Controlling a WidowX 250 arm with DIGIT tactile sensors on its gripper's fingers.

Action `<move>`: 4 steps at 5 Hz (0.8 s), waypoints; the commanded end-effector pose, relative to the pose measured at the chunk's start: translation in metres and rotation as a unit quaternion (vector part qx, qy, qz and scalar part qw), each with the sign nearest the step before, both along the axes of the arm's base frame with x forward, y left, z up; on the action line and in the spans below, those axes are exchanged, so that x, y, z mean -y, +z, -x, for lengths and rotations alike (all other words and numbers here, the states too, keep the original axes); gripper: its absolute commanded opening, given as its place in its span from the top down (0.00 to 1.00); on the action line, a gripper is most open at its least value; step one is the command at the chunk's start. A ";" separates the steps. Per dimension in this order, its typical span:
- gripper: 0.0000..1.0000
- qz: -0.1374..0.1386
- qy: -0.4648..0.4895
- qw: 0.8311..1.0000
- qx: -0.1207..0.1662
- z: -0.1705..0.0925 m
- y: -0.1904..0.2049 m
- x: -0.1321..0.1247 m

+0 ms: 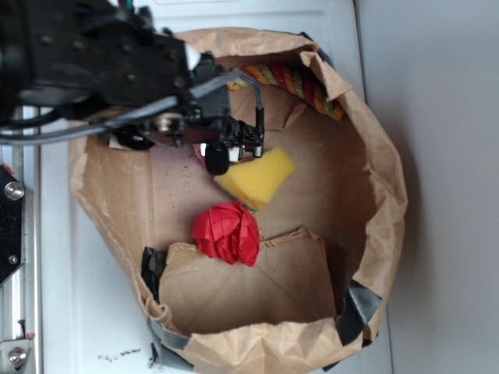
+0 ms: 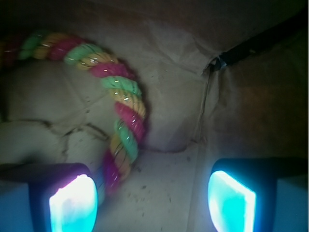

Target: Grab the multicolored rope.

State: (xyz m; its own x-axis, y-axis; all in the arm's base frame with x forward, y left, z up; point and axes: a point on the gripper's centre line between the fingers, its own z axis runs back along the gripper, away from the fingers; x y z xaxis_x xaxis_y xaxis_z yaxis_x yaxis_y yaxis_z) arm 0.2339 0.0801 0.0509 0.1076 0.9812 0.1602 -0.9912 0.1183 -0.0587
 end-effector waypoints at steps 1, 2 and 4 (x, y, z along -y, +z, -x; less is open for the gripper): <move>0.00 -0.021 0.020 1.000 0.009 -0.023 -0.014 -0.026; 0.00 -0.025 0.015 1.000 0.010 -0.037 -0.022 -0.030; 1.00 -0.035 0.014 0.999 0.015 -0.057 -0.034 -0.036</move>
